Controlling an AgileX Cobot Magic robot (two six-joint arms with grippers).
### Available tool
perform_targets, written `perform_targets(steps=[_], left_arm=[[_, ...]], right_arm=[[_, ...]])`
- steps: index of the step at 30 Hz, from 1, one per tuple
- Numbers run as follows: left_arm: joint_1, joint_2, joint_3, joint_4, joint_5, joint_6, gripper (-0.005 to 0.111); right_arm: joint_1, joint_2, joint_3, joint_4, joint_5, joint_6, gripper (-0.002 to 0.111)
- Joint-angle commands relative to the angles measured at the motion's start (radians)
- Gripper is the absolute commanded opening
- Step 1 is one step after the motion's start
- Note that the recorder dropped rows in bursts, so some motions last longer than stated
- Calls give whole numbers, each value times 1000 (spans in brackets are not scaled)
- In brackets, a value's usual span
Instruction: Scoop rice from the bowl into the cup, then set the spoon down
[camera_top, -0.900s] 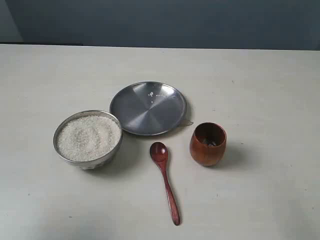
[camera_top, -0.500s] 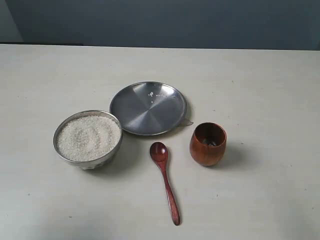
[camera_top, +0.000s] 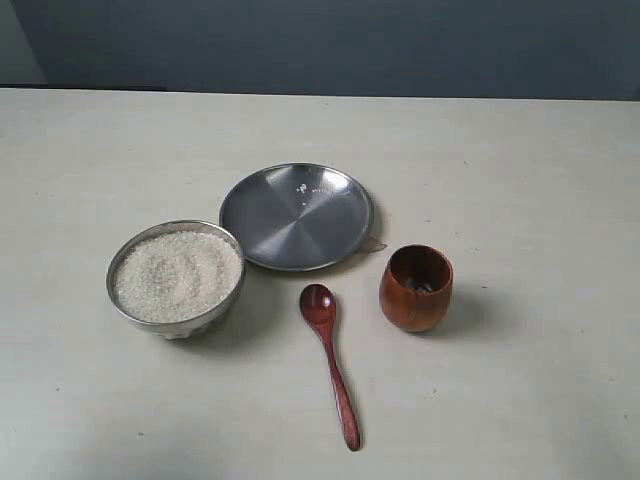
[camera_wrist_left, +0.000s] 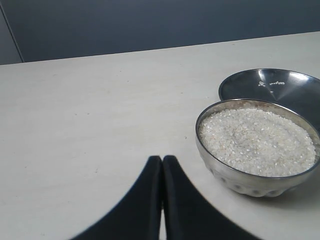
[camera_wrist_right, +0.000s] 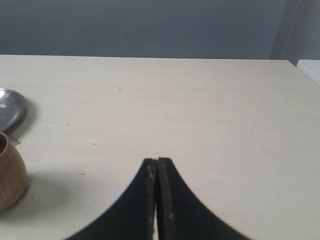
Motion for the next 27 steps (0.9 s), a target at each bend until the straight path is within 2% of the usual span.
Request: perform_targets(steps=[1,8,14,27], left_arm=[[-3,-5,5,0,-15,1,0],[-3,-5,5,0,-15,1,0],[-3,-5,5,0,-15,1,0],[-3,-5,5,0,-15,1,0]], right_arm=[[-6,-6,4,2,-3,0,0],[-6,-6,4,2,-5,0,0],[-6,-6,4,11,-112,0,0],[-6,-6,4,11,-158,0,0]])
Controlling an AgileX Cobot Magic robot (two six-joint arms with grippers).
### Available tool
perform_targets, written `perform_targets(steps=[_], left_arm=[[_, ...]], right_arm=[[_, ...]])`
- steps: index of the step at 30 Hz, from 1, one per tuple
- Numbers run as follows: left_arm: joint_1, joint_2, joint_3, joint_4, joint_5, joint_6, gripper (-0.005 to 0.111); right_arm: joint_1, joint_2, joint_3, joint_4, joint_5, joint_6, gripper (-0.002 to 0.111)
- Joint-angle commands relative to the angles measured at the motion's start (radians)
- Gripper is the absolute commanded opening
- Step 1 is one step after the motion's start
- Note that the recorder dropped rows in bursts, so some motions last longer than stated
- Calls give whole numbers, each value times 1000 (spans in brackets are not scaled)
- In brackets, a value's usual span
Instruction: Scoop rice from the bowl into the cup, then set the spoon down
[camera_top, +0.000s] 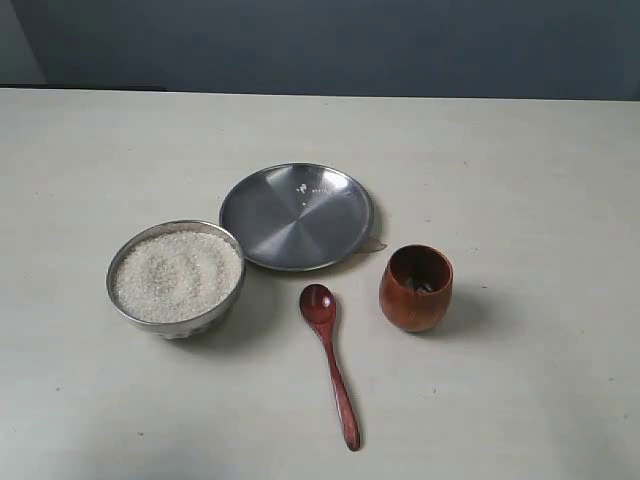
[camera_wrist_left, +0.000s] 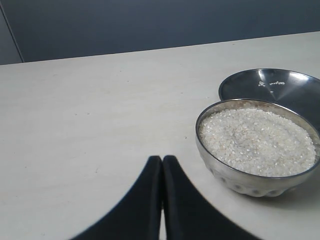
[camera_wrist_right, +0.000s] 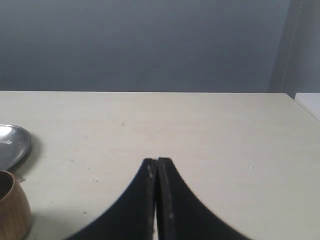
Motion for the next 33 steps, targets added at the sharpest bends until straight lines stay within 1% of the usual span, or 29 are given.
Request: perform_targets(steps=[1,4,8,11,14,18,22,25,27,29,31,33], left_arm=[[-3,-5,5,0,-15,-2,0],[-3,-5,5,0,-15,-2,0],[-3,-5,5,0,-15,-2,0],[-3,-5,5,0,-15,-2,0],[-3,-5,5,0,-15,-2,0],[-3,-5,5,0,-15,-2,0],[-3,-5,5,0,-15,-2,0],[-3,-5,5,0,-15,-2,0],[-3,-5,5,0,-15,-2,0],[-3,-5,5,0,-15,-2,0],[-3,-5,5,0,-15,-2,0],[-3,-5,5,0,-15,-2,0]], right_arm=[[-6,-5,4,16,-73,0,0],[-6,-5,4,108,-231,0,0],[-6,-5,4,344,-512,0,0],[-6,-5,4,465,-687,0,0],[-6,-5,4,498,-826,0,0],[-6,-5,4,504,-946,0,0],[-6,-5,4,415,-917,0,0],[-6,-5,4,248,-889,15,0],[-6,-5,-4,97,-793,116,0],[-6,-5,-50,-21,-647,253,0],[-6,-5,-98,-92,-532,343,0],[-6,0,-147,-108,-458,368,0]])
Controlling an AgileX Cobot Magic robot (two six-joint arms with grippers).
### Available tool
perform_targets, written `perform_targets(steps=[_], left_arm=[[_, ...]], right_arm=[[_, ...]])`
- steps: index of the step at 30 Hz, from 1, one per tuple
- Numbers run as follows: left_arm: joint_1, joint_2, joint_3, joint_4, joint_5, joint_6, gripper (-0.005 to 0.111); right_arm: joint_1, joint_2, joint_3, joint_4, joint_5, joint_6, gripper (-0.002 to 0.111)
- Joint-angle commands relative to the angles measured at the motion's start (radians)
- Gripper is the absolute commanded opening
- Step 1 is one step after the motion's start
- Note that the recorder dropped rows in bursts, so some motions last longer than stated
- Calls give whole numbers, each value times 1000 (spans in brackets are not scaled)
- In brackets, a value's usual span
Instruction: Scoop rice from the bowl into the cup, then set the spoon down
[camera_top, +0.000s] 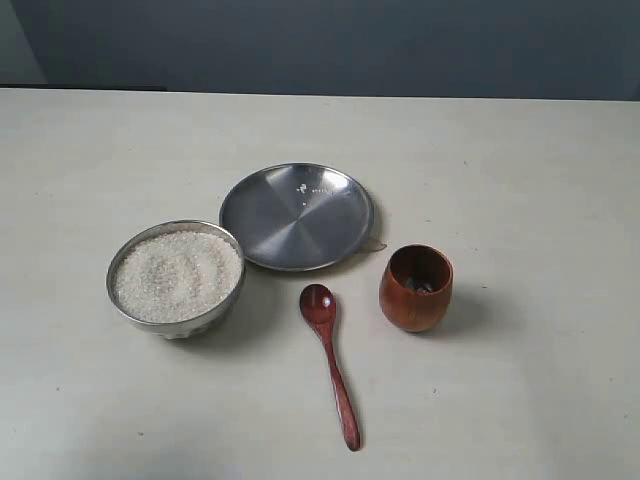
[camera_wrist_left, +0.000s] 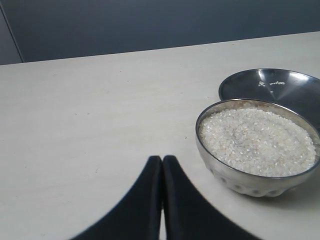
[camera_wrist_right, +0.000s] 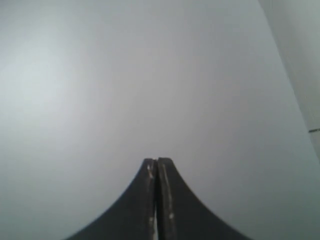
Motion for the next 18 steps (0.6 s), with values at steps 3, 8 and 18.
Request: perform_targets(steps=[3,8,18], left_arm=[[-3,-5,5,0,-15,-2,0],[-3,-5,5,0,-15,-2,0],[-3,-5,5,0,-15,-2,0]], right_arm=[[-6,42,-165,-103,265,109,0],[-4,96,-279,-66,311,120,0],[-4,94,-386,45,158,217,0]])
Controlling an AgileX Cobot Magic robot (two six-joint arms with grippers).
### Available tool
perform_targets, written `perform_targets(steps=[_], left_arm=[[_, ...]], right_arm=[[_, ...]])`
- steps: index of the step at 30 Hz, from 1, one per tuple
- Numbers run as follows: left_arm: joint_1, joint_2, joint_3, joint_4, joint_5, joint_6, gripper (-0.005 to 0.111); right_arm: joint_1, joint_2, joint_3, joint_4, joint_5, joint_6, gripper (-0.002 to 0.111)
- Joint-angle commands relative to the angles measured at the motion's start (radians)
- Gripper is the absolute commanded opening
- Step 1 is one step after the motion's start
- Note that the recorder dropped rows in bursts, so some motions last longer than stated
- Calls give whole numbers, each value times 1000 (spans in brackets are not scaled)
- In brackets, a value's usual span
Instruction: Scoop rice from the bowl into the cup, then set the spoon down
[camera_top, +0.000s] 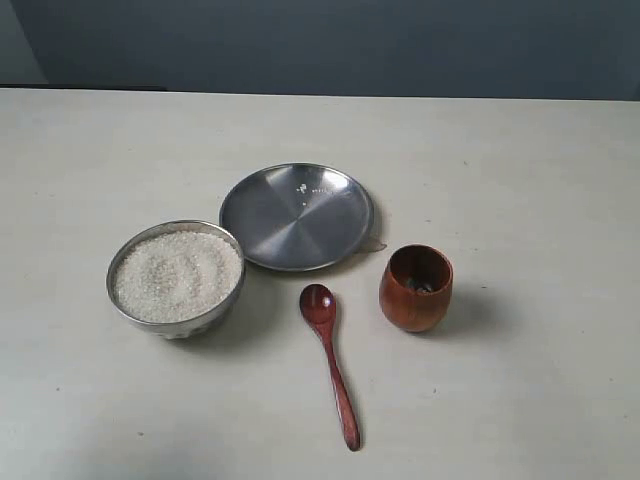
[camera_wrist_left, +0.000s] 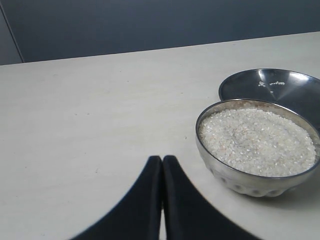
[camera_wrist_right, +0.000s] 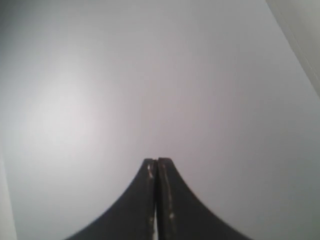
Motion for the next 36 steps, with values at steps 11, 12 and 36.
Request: perform_targets(steps=[11,12,36], left_arm=[[-3,-5,5,0,-15,-2,0],[-3,-5,5,0,-15,-2,0],[-3,-5,5,0,-15,-2,0]], right_arm=[[-4,3,-29,128,-59,124,0],[-4,3,-29,109,-59,131,0],[281,482,-241,654,751,-1020,-1]])
